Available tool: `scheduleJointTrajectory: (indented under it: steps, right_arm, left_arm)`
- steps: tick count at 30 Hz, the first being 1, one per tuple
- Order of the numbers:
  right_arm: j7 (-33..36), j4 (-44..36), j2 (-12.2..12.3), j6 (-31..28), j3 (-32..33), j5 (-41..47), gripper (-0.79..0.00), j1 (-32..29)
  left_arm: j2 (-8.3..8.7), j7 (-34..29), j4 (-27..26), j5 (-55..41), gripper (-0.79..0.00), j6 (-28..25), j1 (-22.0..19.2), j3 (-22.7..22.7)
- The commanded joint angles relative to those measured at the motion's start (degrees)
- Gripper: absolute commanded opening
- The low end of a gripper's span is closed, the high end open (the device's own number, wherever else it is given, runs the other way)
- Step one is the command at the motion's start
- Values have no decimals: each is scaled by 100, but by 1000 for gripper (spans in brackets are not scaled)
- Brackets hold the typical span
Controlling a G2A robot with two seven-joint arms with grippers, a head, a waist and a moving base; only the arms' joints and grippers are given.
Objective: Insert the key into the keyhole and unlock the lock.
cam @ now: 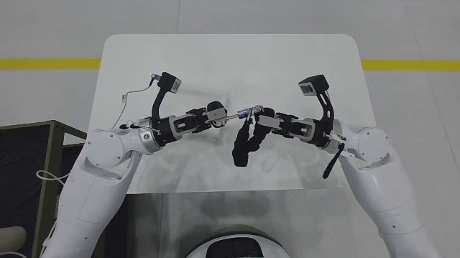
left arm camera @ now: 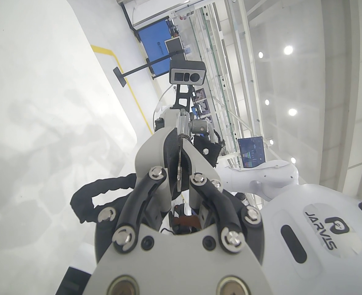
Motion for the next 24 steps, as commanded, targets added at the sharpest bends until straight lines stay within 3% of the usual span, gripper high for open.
scheduleJointTrajectory:
  steps: [1, 17, 18, 19, 20, 24]
  right_arm:
    - [-5, -7, 0, -2, -6, 6, -785, 4]
    - [-25, -13, 0, 90, -97, 54, -785, 11]
    - [-33, 4, 0, 112, -100, 62, -785, 9]
    - [-42, 17, 0, 135, -101, 73, -785, 10]
    - [-45, 26, -1, 147, -102, 92, -785, 13]
    - [-15, 105, 1, 203, -71, 274, -785, 17]
  left_arm:
    - [-4, 19, -18, 0, -785, 7, 2, 9]
    - [-38, 80, -85, -27, -785, 84, -6, 94]
    - [-42, 85, -95, -85, -634, 66, -8, 93]
    - [-43, 72, -102, -105, -360, 53, -4, 90]
    - [-44, 53, -108, -122, 0, 58, 1, 89]
    - [-53, 209, -103, -163, 0, 26, 36, 29]
